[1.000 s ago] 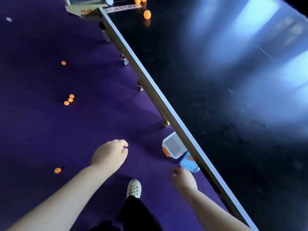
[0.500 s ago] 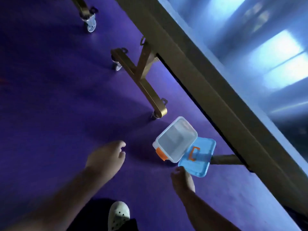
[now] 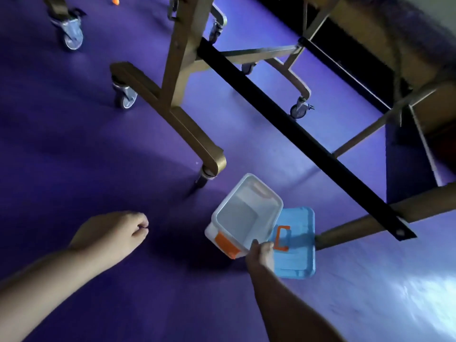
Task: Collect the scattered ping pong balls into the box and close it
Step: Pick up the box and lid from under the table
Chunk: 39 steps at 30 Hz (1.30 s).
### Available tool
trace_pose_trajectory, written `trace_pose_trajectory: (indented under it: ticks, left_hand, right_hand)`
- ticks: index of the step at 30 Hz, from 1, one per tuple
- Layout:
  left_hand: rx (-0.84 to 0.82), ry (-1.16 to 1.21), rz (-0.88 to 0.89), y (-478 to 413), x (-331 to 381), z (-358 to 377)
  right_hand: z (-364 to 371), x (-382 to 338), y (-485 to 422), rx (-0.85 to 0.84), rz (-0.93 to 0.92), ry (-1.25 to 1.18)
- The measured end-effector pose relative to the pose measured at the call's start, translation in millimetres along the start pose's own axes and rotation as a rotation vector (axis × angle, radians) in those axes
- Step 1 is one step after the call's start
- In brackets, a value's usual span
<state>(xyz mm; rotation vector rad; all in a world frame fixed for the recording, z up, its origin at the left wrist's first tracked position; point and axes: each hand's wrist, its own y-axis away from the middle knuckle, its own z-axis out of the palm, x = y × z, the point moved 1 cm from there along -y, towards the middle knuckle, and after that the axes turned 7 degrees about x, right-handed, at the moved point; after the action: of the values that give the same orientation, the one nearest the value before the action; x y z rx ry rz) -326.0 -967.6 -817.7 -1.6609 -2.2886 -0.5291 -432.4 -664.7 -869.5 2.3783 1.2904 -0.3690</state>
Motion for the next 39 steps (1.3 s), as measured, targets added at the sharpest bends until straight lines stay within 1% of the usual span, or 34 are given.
trace_pose_trajectory:
  ticks: [3,5,8,12,14,17,21,26,30,32,35,37,39]
  left_hand:
    - [0.042,-0.069,0.024,8,-8,-6]
    - [0.070,-0.071,0.047,14,-11,-11]
    - [0.056,-0.075,0.072,24,-9,-16]
    - [0.055,-0.096,0.142,33,-4,-20]
    - [0.078,-0.132,0.194,36,-8,-25]
    - [0.093,-0.175,0.228,44,-24,-41]
    - [0.099,-0.208,0.172,57,-65,-71]
    - [0.120,-0.225,0.015,86,-143,-111]
    - [0.202,-0.222,-0.230,129,-224,-132]
    - [0.272,-0.153,-0.390,155,-257,-141]
    - [0.353,0.023,-0.637,198,-307,-152]
    - [0.417,0.110,-0.781,230,-343,-156]
    - [0.515,0.213,-0.881,266,-378,-159]
  right_hand:
    - [6,3,-1,0.009,0.127,-0.162]
    - [7,7,1,-0.020,0.216,-0.282]
    - [16,14,18,-0.070,0.266,-0.463]
    - [24,25,68,-0.080,0.250,-0.612]
    - [29,34,95,-0.126,0.227,-0.651]
    - [31,34,135,-0.190,0.164,-0.634]
    - [27,11,186,-0.253,-0.015,-0.564]
    - [41,-59,241,-0.485,-0.375,-0.373]
    - [63,-137,300,-0.651,-0.643,-0.223]
    - [73,-168,338,-0.725,-0.785,-0.169]
    - [91,-199,401,-0.831,-0.964,-0.141]
    - [107,-211,444,-0.890,-1.035,-0.135]
    - [125,-217,490,-0.958,-1.083,-0.137]
